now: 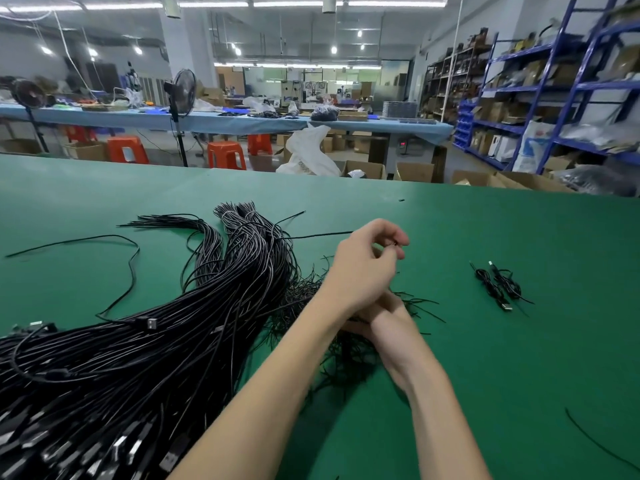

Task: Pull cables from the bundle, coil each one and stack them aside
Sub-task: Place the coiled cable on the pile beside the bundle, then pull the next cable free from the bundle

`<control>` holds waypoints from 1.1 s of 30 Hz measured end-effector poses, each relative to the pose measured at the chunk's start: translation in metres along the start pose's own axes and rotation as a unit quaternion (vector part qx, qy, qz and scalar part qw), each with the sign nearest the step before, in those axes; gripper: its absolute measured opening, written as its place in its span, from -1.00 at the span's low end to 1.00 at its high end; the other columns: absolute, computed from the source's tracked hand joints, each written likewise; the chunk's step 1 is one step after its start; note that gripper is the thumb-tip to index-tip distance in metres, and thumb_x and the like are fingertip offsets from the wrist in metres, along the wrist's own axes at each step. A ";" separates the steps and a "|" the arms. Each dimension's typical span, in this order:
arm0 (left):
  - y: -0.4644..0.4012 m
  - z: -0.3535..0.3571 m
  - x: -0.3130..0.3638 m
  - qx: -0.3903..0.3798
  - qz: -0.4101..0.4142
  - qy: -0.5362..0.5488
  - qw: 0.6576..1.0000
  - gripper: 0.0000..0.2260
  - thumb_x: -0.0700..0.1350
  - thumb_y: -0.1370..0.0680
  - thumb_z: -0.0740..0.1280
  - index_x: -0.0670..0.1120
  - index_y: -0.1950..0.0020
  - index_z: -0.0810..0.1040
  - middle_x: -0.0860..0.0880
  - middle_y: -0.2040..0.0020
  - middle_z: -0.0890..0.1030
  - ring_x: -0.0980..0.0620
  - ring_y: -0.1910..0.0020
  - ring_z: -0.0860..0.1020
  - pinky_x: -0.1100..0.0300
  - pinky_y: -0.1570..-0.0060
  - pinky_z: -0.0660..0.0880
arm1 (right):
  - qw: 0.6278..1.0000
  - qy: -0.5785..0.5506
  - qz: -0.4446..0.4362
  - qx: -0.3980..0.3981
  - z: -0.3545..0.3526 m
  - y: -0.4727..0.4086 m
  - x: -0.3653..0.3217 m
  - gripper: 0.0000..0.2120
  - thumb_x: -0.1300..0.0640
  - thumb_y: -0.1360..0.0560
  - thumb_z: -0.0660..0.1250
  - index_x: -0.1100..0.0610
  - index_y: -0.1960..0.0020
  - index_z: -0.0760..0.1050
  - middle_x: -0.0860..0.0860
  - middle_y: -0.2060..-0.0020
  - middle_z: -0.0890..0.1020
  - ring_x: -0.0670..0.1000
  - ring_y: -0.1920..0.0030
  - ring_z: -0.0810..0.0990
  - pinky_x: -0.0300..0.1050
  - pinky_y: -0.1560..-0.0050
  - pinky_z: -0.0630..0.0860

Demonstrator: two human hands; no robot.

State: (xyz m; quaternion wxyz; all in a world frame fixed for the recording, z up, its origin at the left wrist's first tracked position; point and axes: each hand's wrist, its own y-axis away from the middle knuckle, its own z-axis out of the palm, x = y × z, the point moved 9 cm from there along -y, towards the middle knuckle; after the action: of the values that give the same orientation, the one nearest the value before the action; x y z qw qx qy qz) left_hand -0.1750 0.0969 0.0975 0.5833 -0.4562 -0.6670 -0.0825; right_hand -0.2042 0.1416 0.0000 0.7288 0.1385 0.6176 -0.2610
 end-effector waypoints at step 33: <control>0.007 -0.003 -0.102 -0.017 -0.321 0.286 0.903 -0.64 0.11 -0.69 0.19 -0.18 -0.21 0.50 -0.05 0.03 0.74 0.11 0.37 0.62 0.30 0.47 0.45 | 0.964 0.059 0.143 -0.214 -0.036 0.059 -0.014 -0.79 0.00 -0.46 0.50 0.12 0.00 0.67 0.13 0.29 0.63 0.07 0.26 0.63 -0.16 0.29 0.57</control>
State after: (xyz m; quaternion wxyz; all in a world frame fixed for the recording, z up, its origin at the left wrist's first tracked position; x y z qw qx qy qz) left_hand -0.1781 0.0461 0.0085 0.6834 -0.1842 -0.5800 -0.4032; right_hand -0.2029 0.2124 -0.0003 0.7339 0.0812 0.6744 -0.0070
